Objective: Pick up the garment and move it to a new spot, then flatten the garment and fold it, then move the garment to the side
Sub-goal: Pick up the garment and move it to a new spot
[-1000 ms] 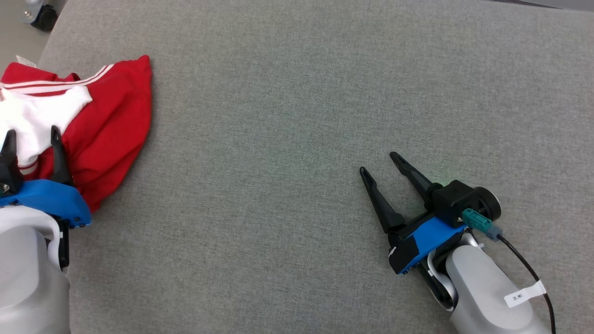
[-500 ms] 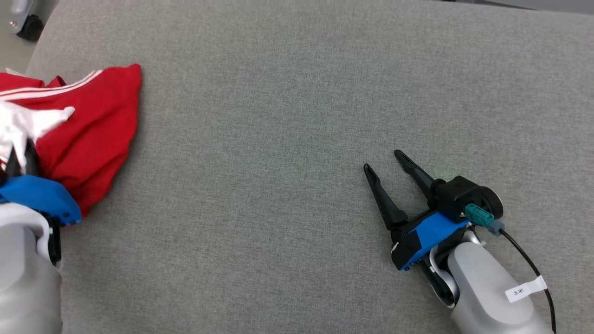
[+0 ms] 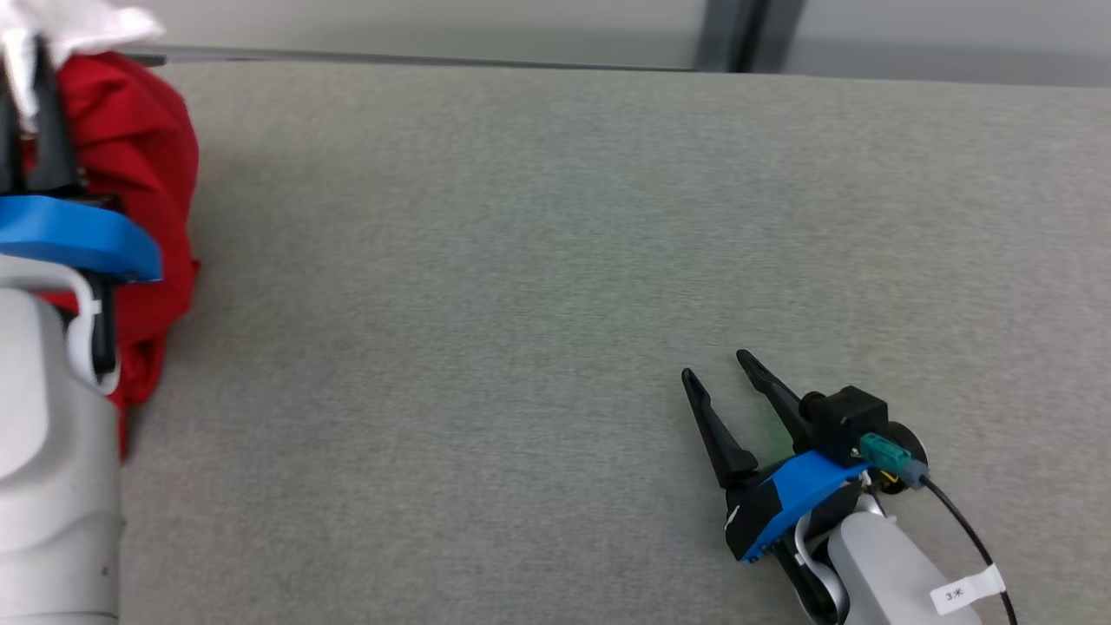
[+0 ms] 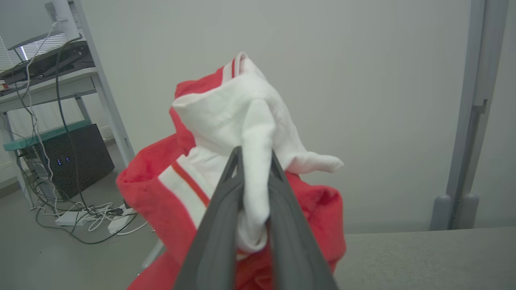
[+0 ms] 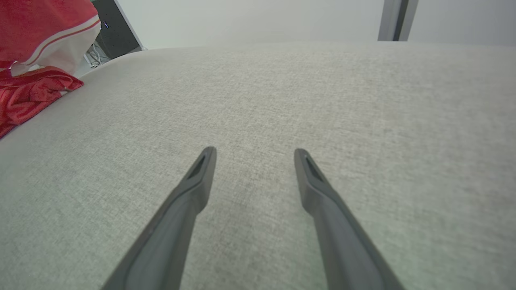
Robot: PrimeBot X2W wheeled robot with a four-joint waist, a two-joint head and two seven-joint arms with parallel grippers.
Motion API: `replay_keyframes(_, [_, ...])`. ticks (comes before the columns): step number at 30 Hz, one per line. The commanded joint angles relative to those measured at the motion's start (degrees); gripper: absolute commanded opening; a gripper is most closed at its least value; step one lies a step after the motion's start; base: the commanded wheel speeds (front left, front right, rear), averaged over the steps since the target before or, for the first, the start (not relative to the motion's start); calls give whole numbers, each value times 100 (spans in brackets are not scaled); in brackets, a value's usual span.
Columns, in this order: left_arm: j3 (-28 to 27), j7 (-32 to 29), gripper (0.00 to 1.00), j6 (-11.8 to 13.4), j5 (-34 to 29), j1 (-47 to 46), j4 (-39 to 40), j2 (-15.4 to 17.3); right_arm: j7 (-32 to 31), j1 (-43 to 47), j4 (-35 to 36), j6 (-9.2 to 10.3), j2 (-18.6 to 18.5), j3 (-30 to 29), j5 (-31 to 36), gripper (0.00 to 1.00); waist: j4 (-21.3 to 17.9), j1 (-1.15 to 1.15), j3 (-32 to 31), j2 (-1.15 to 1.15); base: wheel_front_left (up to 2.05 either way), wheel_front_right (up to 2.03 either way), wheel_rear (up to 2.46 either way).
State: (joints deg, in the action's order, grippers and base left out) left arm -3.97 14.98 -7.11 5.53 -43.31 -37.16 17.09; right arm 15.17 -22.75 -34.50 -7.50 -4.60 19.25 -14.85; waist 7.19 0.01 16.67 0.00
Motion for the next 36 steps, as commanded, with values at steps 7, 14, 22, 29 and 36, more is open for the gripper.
replay_keyframes(7, [1172,29,0,-36,389,273,850,-410,-2,306,64,1,76,-268,-10,100,-878,-1,-353,0,0,0,0])
replay_keyframes(14, [1857,29,0,-38,862,471,1028,-1055,-1,441,61,1,127,-286,19,100,-1611,-1,-381,0,0,0,0])
replay_keyframes(22, [2626,30,0,-39,1180,863,832,-1399,-2,423,63,1,165,-149,-120,100,-2257,-1,-339,0,0,0,0])
replay_keyframes(29, [2934,30,100,171,1331,1181,632,-1407,-2,459,81,1,170,-184,-192,100,-2312,-1,-329,0,0,0,0])
replay_keyframes(36, [2312,29,100,392,1132,1796,658,-1383,-1,536,180,1,166,-362,-121,100,-2029,-1,-478,0,0,0,0])
